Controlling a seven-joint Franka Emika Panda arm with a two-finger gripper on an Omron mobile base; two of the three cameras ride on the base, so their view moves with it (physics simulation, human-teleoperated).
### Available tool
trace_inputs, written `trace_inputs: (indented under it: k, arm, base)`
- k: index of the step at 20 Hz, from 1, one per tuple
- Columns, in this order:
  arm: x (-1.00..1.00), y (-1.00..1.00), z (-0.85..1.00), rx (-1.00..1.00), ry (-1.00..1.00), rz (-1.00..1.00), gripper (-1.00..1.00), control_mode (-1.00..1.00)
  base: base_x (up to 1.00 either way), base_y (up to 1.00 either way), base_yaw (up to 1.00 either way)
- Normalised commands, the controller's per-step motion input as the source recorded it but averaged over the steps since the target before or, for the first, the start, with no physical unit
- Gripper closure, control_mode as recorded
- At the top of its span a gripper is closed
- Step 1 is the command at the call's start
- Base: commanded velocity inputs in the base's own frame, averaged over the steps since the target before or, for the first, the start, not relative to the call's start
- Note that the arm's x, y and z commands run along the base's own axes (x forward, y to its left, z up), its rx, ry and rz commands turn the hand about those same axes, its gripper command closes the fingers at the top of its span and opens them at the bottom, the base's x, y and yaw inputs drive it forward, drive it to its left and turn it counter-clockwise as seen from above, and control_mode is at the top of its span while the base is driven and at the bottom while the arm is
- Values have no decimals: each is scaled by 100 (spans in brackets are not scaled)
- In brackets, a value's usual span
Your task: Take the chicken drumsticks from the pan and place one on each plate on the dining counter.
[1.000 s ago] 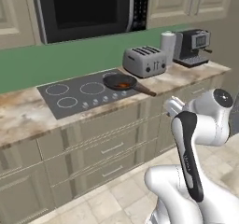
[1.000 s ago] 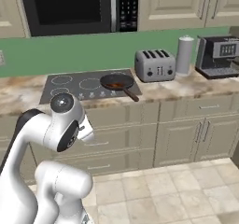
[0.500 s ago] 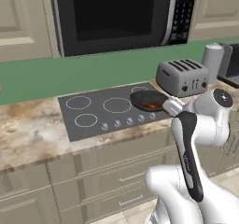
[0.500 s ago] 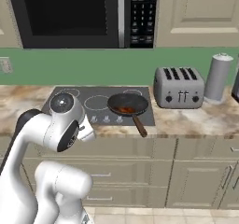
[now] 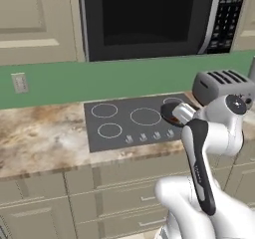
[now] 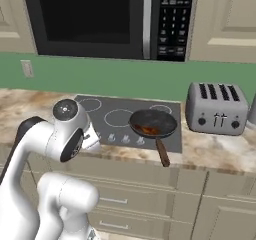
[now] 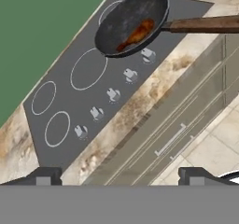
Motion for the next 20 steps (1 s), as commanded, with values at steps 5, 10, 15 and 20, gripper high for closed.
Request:
trace_inputs:
  k: [5, 10, 15, 20]
  arm:
    - [0, 0, 0, 0, 0, 0, -100, 100]
    - [0, 0, 0, 0, 0, 0, -100, 100]
    - [0, 0, 0, 0, 0, 0, -100, 100]
    - [0, 0, 0, 0, 0, 0, -100, 100]
  base:
    - [35, -43, 25]
    - [53, -60, 23]
    - [42, -46, 17]
    - [30, -29, 13]
